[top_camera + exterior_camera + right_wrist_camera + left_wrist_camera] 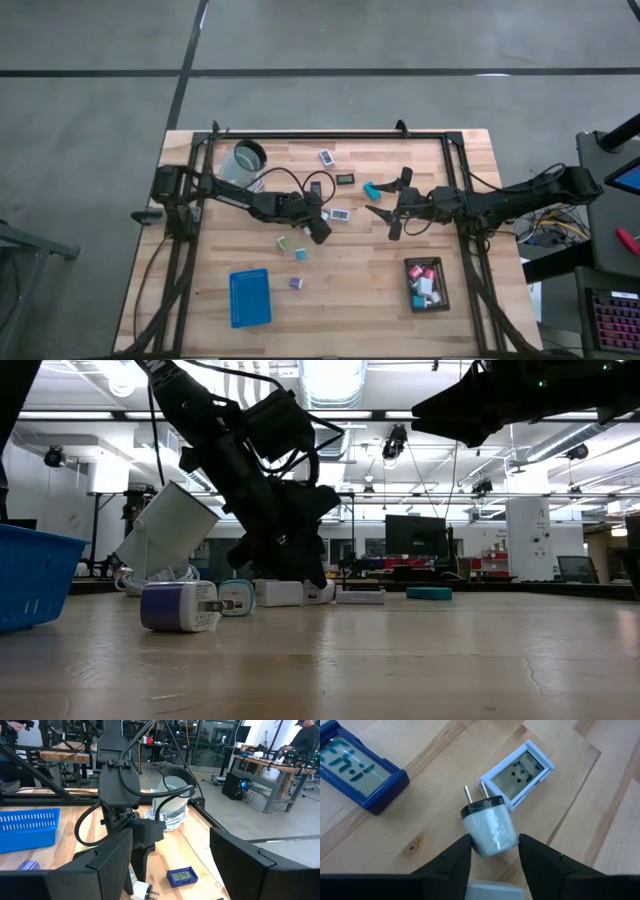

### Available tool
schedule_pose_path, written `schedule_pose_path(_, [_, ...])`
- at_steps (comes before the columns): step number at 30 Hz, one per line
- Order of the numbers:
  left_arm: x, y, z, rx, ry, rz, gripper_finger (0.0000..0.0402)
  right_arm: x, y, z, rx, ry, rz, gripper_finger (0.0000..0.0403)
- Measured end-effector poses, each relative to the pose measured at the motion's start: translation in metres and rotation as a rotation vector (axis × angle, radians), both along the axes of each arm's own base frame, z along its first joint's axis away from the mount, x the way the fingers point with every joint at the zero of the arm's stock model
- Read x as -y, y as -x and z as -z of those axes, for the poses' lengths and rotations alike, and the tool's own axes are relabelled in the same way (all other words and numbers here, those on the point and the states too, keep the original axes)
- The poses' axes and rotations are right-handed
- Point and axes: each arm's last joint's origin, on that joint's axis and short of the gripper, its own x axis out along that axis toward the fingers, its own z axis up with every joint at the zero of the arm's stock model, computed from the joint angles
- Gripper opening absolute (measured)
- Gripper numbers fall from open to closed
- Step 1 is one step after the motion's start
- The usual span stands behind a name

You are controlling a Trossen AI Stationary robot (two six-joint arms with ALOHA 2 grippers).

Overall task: Pick & Place Office items
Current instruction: Put the white black charger adapter into the black bin

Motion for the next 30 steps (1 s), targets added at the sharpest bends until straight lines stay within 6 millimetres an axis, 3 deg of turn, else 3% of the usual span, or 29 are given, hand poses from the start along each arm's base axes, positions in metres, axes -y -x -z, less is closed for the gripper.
schedule_pose_path(7, [0.0000,0.0000,0.0000,0.000,0.000,0.000,0.0139,0.0000,0.0000,0.0000,0.000,0.000,0.000,0.0251])
schedule_pose_path(30, [0.0000,0.0016,-0.0031,-0.003,-0.004,0.006,0.0136,0.0000,0.0000,0.0000,0.000,0.000,0.000,0.0260])
